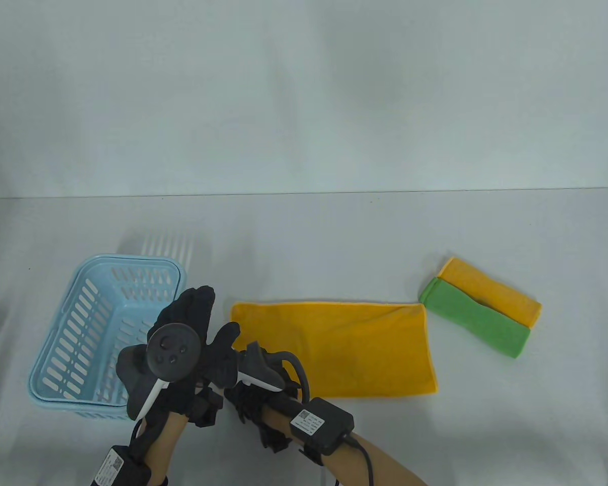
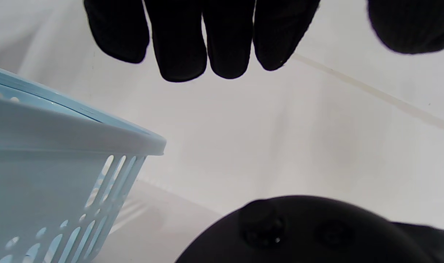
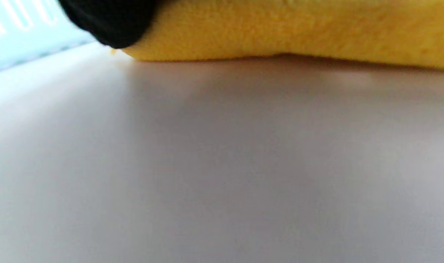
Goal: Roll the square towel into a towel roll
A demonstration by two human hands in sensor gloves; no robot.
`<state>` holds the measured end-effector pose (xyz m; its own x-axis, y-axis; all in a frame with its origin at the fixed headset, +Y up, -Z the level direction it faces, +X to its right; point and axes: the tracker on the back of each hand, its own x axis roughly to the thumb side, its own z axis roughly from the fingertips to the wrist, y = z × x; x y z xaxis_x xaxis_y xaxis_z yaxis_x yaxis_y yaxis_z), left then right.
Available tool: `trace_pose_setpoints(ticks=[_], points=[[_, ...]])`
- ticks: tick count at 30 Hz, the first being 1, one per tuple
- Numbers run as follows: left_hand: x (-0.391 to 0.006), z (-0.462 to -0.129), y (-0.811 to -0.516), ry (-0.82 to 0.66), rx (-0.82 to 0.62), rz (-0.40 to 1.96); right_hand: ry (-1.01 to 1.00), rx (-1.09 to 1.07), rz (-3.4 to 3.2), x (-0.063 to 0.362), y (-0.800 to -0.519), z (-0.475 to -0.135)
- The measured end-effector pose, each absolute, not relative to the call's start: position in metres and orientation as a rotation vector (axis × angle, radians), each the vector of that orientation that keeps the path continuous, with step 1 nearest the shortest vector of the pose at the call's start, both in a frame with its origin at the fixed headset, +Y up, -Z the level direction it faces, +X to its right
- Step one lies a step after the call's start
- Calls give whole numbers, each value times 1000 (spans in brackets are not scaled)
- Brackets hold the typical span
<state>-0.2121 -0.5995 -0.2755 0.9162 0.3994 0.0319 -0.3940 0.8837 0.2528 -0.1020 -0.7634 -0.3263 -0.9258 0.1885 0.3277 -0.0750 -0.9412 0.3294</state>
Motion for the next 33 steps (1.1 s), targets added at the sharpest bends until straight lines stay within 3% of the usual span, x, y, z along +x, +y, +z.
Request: trace_pose_setpoints(ticks=[17,25,33], points=[[-219,-277,-600,38,257,431,681,217,2329,-44,-737,-352],[-218,-277,-601,43,250,416,369,133,2199,0,-697,-340],[-213,-277,-602,8,239,400,191,155,2156,38,-651,-336]])
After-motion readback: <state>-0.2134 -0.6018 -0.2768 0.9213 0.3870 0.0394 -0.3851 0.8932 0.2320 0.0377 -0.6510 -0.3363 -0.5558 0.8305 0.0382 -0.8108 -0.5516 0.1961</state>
